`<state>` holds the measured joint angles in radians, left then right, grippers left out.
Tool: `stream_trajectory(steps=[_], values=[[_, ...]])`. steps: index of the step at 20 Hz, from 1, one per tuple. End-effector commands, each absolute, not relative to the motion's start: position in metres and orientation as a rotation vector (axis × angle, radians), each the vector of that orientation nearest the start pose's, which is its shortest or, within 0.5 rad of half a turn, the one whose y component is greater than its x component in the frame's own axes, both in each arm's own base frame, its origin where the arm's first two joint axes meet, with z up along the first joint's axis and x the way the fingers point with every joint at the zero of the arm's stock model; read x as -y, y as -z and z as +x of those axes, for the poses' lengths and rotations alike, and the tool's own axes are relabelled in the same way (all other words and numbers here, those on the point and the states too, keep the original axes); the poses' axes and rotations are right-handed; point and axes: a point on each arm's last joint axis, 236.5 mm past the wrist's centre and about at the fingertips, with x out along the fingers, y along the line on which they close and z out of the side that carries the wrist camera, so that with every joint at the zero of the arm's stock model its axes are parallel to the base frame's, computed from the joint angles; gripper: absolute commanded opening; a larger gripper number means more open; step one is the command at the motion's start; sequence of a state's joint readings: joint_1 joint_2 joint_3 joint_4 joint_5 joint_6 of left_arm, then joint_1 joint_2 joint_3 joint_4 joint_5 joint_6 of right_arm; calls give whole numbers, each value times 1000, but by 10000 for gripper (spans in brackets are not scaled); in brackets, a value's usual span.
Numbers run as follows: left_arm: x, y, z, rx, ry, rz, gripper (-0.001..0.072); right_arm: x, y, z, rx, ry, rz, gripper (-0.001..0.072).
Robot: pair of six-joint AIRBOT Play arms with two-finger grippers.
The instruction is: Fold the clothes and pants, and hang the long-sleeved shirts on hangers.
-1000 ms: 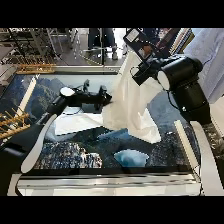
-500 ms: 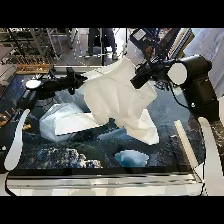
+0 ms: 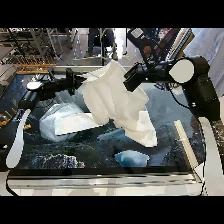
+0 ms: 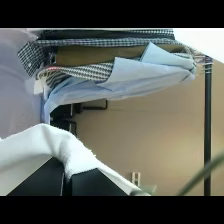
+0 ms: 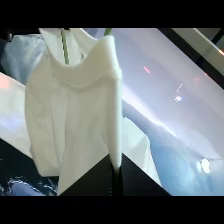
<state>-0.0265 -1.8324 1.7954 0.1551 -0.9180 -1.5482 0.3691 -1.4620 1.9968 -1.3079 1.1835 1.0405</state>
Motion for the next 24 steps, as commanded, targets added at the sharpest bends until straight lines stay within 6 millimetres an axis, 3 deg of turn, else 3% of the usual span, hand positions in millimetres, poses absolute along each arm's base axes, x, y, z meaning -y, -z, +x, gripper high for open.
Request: stream_trajectory(steps=[1, 5, 9, 14, 20, 24], values=[[199, -175, 595, -772, 649, -1326, 18, -244, -259, 434, -572, -806, -451, 11], [195, -176, 596, -768, 646, -1327, 18, -239, -254, 433, -594, -794, -470, 11], [186, -174, 594, -780, 648, -1319, 18, -216, -251, 448, -604, -689, -530, 11], [163, -174, 598, -762, 626, -1329, 18, -176, -230, 446, -700, -631, -759, 11], [142, -175, 593, -749, 656, -1270, 17, -144, -222, 457, -733, -547, -935, 11], [149, -200, 580, -697, 731, -1164, 17, -148, -190, 470, -768, -553, -963, 10]])
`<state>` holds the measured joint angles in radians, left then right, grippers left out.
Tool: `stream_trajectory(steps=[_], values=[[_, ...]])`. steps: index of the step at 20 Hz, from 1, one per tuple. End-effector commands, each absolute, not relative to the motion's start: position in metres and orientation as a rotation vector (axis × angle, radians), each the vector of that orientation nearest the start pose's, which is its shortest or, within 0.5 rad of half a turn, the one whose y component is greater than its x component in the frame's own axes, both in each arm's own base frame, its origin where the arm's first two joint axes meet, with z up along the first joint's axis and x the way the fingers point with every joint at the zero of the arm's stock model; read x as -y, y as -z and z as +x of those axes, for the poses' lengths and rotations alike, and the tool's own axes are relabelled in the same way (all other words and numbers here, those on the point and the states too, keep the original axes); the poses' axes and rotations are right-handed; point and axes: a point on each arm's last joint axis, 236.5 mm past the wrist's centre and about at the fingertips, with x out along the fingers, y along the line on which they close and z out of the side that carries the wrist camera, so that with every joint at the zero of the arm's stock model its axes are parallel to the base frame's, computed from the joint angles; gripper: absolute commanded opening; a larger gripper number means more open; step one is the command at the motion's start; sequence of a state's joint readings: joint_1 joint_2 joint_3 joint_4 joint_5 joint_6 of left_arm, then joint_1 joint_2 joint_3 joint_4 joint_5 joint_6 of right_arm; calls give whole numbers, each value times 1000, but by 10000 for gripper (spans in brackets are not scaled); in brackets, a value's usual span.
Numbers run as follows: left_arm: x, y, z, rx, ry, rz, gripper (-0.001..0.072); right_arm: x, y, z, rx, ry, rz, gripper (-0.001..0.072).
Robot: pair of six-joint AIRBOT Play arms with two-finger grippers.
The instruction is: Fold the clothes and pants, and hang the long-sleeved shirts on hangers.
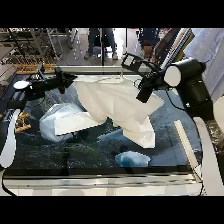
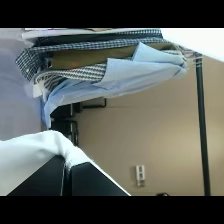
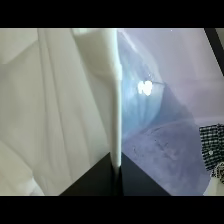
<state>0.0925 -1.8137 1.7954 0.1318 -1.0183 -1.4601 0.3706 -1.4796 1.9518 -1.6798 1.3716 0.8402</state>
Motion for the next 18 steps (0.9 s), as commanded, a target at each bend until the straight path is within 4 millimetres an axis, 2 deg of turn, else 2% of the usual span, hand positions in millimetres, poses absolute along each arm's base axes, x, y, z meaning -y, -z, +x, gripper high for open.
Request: stream_trajectory(steps=[1, 2, 5, 6, 8, 9, 10, 11, 14, 18], values=[[156, -210, 573, -686, 759, -1133, 17, -156, -183, 477, -750, -558, -961, 11], [166, -221, 563, -679, 799, -1094, 17, -168, -180, 487, -715, -546, -927, 11], [215, -259, 522, -665, 946, -977, 17, -212, -188, 515, -577, -520, -714, 11], [234, -271, 508, -663, 988, -954, 18, -222, -194, 522, -545, -506, -614, 11], [266, -285, 483, -659, 1070, -895, 26, -227, -213, 536, -485, -439, -406, 11], [278, -290, 470, -667, 1109, -874, 162, -225, -226, 542, -456, -400, -293, 11], [288, -296, 454, -684, 1156, -855, 382, -219, -237, 548, -435, -354, -184, 11], [296, -302, 437, -699, 1204, -835, 454, -211, -249, 554, -411, -308, -80, 11], [303, -334, 383, -706, 1339, -759, 454, -192, -276, 565, -353, -238, 101, 11], [286, -386, 327, -600, 1404, -642, 454, -162, -312, 566, -271, -179, 162, 11]])
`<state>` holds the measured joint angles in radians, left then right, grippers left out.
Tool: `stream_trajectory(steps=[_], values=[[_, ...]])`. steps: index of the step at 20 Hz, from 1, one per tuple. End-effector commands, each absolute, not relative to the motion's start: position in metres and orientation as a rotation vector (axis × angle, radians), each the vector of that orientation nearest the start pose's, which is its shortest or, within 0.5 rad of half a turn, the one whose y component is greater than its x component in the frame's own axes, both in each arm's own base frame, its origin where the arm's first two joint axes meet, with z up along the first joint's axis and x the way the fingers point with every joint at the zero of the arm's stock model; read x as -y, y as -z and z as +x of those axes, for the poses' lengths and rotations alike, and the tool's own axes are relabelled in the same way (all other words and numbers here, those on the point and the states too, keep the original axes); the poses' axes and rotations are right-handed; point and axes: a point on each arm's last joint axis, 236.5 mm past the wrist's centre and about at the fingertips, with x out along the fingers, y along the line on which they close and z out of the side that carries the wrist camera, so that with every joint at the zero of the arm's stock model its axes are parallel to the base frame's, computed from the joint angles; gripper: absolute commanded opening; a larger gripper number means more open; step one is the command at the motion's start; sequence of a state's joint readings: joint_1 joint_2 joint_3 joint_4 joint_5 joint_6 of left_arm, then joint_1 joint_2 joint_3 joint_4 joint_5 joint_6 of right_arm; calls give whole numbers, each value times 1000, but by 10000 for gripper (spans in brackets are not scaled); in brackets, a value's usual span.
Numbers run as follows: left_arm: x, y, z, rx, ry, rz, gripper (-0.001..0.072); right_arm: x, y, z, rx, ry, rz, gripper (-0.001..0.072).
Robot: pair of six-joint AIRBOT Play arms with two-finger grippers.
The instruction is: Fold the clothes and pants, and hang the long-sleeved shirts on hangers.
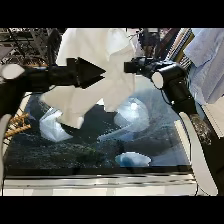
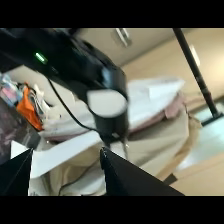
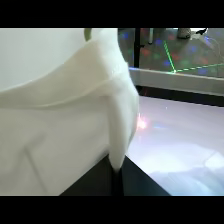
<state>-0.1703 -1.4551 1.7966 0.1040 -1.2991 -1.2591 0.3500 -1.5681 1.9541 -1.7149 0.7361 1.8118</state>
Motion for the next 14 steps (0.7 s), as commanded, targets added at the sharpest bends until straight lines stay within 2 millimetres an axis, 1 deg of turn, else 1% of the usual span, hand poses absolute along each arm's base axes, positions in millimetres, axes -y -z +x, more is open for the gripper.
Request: stream_trajectory(steps=[1, 2, 3, 4, 5, 6, 7, 8, 9, 10, 11, 12, 13, 14], values=[[279, -397, 319, -549, 1400, -603, 454, -151, -323, 563, -253, -163, 165, 11], [270, -402, 316, -506, 1373, -551, 454, -141, -335, 559, -231, -150, 169, 11], [260, -401, 317, -484, 1325, -499, 454, -127, -350, 554, -203, -130, 168, 11], [248, -395, 324, -481, 1249, -439, 454, -111, -366, 547, -170, -103, 157, 11], [234, -384, 333, -487, 1166, -378, 454, -90, -384, 538, -132, -64, 141, 11], [218, -372, 345, -500, 1075, -319, 454, -66, -401, 527, -101, -12, 117, 11], [199, -357, 359, -521, 977, -260, 454, -38, -413, 514, -88, 52, 94, 11], [180, -342, 371, -548, 892, -211, 454, -5, -421, 498, -97, 137, 71, 11], [164, -330, 380, -572, 826, -175, 454, 32, -426, 479, -123, 244, 45, 11], [149, -321, 389, -591, 764, -144, 454, 79, -429, 451, -159, 387, 22, 11], [137, -314, 394, -604, 718, -121, 454, 121, -430, 421, -192, 520, 14, 11], [126, -309, 398, -613, 679, -102, 454, 161, -430, 386, -225, 663, 25, 11], [119, -306, 400, -621, 655, -91, 454, 204, -428, 340, -256, 838, 60, 11], [113, -303, 402, -630, 635, -82, 454, 238, -426, 293, -276, 1007, 102, 11]])
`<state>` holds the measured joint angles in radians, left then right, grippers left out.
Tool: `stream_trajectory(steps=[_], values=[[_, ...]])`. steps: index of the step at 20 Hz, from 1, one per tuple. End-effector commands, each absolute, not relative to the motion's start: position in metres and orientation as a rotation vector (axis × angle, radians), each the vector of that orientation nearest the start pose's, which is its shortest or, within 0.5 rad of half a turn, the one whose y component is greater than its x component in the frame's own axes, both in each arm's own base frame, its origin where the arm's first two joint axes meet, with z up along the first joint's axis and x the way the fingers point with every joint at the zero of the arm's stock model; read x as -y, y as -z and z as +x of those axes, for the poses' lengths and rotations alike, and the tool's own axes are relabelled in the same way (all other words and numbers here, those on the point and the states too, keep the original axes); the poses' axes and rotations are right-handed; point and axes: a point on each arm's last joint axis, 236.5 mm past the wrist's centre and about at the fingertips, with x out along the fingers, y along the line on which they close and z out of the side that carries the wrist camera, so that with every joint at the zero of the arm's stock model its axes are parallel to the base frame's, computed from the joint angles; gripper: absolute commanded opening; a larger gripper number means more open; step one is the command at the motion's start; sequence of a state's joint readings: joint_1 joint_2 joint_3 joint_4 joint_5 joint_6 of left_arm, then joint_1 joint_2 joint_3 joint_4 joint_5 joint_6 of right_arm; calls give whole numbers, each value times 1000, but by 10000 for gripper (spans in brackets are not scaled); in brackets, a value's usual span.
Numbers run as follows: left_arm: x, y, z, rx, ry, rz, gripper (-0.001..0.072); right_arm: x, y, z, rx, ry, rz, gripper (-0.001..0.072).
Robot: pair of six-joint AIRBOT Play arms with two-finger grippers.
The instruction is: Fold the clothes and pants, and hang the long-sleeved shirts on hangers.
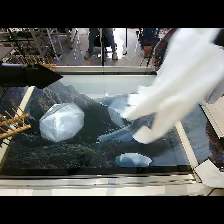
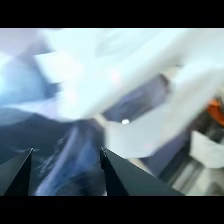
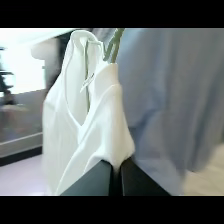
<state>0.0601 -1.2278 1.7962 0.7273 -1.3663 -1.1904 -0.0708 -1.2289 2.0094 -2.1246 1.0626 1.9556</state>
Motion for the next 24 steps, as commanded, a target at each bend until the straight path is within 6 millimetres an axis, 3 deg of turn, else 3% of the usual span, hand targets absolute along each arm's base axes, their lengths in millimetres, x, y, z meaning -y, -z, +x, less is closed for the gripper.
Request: stream_trajectory(steps=[1, 3, 5, 7, 11, 13, 15, 17, 19, 20, 21, 22, 24], values=[[108, -300, 403, -638, 616, -70, 454, 266, -426, 246, -287, 1165, 133, 11], [103, -296, 402, -655, 601, -60, 454, 305, -444, 177, -219, 1367, 152, 11], [102, -292, 399, -675, 602, -51, 453, 331, -483, 134, -66, 1472, 88, 11], [102, -288, 395, -700, 612, -46, 453, 351, -518, 108, 54, 1537, -26, 11], [104, -280, 385, -745, 633, -39, 453, 398, -542, 83, 134, 1614, -198, 11], [105, -280, 384, -753, 631, -49, 453, 425, -528, 69, 108, 1656, -190, 11], [106, -281, 384, -757, 629, -70, 453, 448, -486, 45, -5, 1749, -79, 11], [106, -281, 384, -758, 627, -77, 453, 453, -458, 30, -69, 1808, 12, 13], [106, -281, 384, -758, 626, -77, 453, 448, -474, 44, -5, 1753, -13, 32], [106, -281, 384, -758, 627, -77, 453, 438, -495, 63, 77, 1669, -42, 303], [106, -281, 384, -758, 626, -76, 453, 422, -522, 86, 182, 1561, -72, 664], [106, -281, 384, -758, 626, -76, 453, 397, -556, 111, 314, 1425, -106, 682], [102, -278, 386, -764, 609, -65, 453, 318, -620, 162, 598, 1063, -63, 703]])
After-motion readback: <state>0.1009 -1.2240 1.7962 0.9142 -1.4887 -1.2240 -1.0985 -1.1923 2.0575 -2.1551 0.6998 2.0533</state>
